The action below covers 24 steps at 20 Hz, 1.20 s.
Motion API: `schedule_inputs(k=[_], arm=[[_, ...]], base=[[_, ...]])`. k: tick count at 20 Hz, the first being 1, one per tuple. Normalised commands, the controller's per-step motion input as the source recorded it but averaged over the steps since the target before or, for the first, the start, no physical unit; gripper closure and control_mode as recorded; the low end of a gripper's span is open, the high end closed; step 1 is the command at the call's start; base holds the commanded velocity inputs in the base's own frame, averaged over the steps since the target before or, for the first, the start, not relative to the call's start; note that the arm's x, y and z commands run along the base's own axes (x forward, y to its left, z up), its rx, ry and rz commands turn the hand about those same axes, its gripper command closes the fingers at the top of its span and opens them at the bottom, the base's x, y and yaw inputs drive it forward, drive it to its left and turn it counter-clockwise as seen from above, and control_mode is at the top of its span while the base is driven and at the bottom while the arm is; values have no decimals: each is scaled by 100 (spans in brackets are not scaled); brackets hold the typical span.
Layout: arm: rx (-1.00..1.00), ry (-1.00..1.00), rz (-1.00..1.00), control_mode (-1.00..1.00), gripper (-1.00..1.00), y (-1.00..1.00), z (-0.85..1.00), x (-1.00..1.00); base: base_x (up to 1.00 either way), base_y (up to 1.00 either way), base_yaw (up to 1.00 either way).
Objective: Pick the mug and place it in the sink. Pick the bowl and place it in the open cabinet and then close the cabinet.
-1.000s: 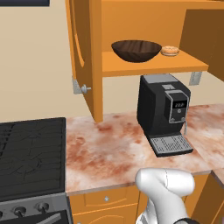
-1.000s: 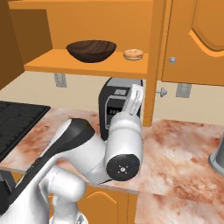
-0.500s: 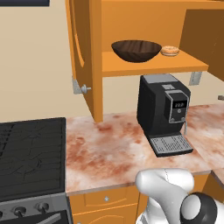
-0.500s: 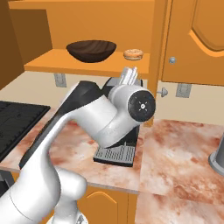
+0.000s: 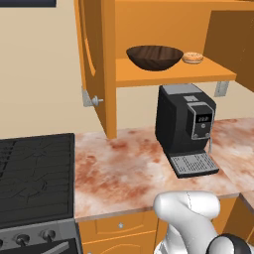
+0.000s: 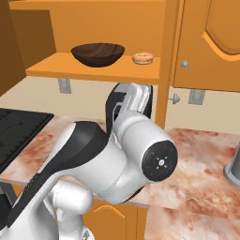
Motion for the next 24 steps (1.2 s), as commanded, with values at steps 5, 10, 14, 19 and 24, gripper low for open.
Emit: schedule_inputs(k=[5,10,14,19,24], arm=[[7,4,-1,-100,-100,-43,36,-13],[18,22,0,-100,-100,-68,25,-6],[13,0,0,-100,-100,-65,2,-49],[14,0,0,-100,-100,-74,0,-55],[13,0,0,-100,-100,-72,0,-20]], base=[[0,0,0],[0,0,0],[0,0,0],[0,0,0],[0,0,0]])
